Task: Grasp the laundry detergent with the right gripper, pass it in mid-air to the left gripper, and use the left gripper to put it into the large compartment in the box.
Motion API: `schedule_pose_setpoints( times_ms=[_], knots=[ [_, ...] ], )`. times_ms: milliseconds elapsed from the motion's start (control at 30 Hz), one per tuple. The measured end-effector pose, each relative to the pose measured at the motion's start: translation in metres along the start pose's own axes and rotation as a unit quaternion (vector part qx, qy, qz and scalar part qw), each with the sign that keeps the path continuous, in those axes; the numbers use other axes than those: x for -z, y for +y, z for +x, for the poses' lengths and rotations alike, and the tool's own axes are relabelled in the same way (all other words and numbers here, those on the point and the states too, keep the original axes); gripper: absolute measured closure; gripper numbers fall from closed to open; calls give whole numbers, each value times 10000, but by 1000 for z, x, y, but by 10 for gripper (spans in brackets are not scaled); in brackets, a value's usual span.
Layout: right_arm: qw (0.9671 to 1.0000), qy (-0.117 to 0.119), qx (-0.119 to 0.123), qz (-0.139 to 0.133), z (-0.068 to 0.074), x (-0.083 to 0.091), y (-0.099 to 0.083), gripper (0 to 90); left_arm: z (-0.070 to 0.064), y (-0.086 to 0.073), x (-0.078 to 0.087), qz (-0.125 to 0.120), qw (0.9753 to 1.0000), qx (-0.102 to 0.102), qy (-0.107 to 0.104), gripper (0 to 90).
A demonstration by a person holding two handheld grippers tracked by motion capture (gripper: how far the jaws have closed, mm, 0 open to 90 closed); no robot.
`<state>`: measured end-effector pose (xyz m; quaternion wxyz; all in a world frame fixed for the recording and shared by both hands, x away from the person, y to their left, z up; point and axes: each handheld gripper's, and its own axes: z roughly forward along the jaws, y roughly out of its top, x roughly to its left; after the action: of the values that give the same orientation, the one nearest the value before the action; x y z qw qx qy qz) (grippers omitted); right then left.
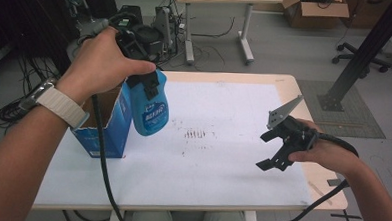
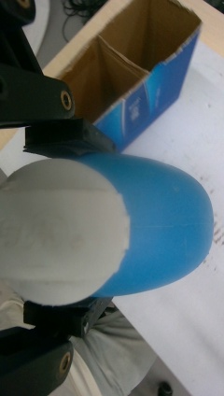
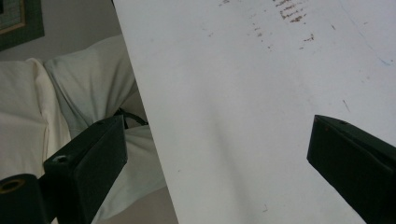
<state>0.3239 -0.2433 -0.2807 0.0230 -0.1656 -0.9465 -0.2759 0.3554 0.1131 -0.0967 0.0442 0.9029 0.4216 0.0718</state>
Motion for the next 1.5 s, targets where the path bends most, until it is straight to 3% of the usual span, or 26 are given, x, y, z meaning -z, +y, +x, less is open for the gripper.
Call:
schedule_pose_setpoints(
  times_ms=[167,300,400,567,767,933,1067,1267,1500],
  knots=[
    [10000,-80,1,48,-4,2,-2,43,15,-3,5,-11,9990,434,41,378],
    [9999,-115,-16,128,-5,1,-3,43,22,-6,12,-42,9979,631,139,378],
    [9997,-123,-37,194,-6,-2,-6,43,28,-9,17,-129,9956,916,144,378],
    [9997,-181,-53,184,-8,0,-8,44,42,-13,27,-65,9925,1199,240,378],
    [9995,-266,-114,121,-10,5,-9,44,59,-20,29,24,9869,1577,328,379],
    [9994,-300,-131,101,-14,4,-11,44,76,-28,25,39,9804,1941,334,379],
    [9993,-318,-143,111,-15,4,-11,44,88,-36,23,1,9756,2149,456,379],
    [9992,-349,-147,103,-18,3,-10,44,103,-45,21,-63,9655,2538,579,379],
    [9991,-360,-187,83,-20,2,-9,44,116,-50,18,-186,9556,2835,782,379]
  ],
)
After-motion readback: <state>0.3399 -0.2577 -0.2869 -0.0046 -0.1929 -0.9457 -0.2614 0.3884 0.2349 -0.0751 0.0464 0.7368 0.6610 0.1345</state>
